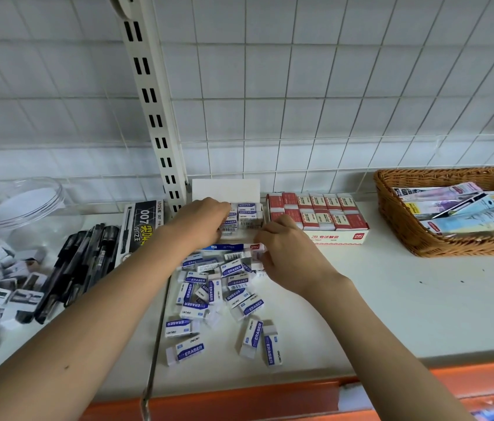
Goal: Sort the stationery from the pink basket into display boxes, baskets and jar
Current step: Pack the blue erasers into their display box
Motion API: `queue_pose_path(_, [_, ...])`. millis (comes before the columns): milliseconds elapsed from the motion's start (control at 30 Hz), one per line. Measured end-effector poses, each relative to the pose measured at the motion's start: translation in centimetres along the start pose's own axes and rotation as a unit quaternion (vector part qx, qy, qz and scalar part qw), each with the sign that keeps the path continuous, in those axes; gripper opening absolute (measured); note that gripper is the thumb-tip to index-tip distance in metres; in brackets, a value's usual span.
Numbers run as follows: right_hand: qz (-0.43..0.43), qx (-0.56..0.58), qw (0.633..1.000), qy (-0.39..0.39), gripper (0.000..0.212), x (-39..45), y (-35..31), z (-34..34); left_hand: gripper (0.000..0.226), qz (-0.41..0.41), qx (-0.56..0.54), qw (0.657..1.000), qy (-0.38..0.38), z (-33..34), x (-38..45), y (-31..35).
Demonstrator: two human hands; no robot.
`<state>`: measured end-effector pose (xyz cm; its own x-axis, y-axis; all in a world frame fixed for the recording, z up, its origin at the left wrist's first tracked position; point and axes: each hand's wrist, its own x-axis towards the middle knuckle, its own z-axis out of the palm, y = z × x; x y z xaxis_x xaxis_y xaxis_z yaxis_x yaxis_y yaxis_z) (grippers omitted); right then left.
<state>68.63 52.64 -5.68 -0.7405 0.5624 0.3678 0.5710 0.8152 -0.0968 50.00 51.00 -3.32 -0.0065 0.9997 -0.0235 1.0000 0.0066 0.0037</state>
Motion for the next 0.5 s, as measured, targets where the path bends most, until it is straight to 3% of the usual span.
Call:
queue_pose_path(67, [-0.003,0.008,1.000,-0.004,0.017,-0.1,0.2,-0.1,0.021,0.024,0.001,1.000,-0.008,0.2,-0.1,-0.3])
queue_pose_path(200, [-0.019,0.004,1.000,0.010,0.022,-0.2,0.2,-0.4,0.062,0.093,0.041,0.995,0.007,0.7,-0.6,-0.7])
queue_pose_path(367, [-0.032,0.017,0.999,0.016,0.025,-0.4,0.4,-0.6,0.049,0.155,0.119,0.981,-0.010,-0.8,-0.8,-0.6])
queue_pose_path(500, [-0.036,0.010,0.999,0.014,0.018,-0.4,0.5,-0.5,0.041,0.152,0.138,0.979,-0.008,-1.5,-0.2,-0.6])
